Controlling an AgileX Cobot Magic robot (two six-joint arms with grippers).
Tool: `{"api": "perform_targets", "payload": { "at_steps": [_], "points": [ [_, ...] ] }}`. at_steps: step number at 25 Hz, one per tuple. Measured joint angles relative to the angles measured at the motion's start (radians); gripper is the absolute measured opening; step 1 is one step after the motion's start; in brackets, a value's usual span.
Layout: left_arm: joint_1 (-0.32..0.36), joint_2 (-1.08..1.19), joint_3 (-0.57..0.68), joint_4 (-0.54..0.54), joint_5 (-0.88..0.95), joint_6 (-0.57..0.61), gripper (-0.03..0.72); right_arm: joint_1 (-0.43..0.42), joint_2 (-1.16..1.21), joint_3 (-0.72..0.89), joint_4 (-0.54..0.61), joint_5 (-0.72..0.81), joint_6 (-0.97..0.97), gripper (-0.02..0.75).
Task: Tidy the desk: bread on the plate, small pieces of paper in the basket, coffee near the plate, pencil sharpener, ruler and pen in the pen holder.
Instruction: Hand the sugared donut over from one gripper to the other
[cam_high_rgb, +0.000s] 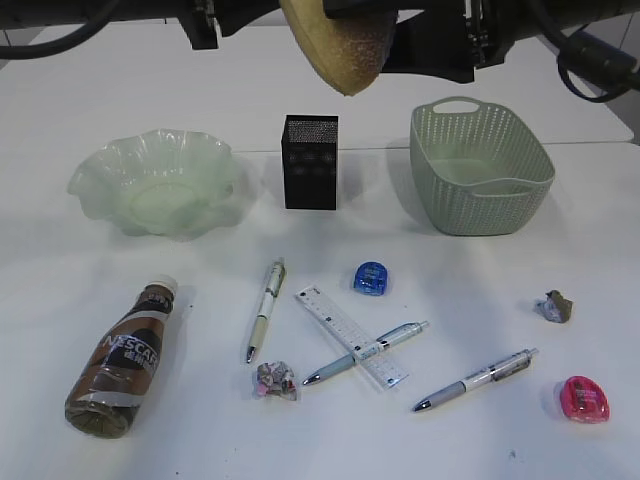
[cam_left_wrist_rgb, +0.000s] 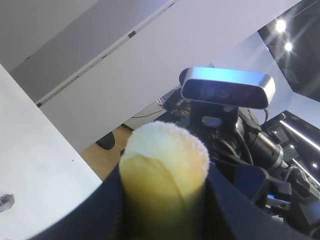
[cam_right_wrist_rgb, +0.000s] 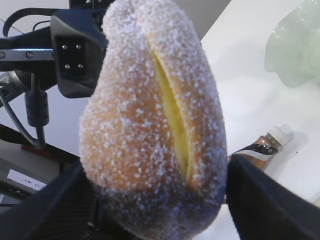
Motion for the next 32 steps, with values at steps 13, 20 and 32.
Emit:
{"api": "perform_targets", "payload": {
  "at_steps": [13,20,32],
  "points": [
    [0.0,0.002,-0.002,0.001,0.0,-0.002,0.253,0.0,0.0,0.0,0.0,0.0,0.018,0.578],
    [0.0,0.002,-0.002,0.002,0.0,-0.004,0.253,0.002,0.0,0.0,0.0,0.003,0.068,0.61],
    [0.0,0.002,-0.006,0.009,0.0,-0.012,0.253,0.002,0.0,0.0,0.01,0.003,0.093,0.58]
  ]
}}
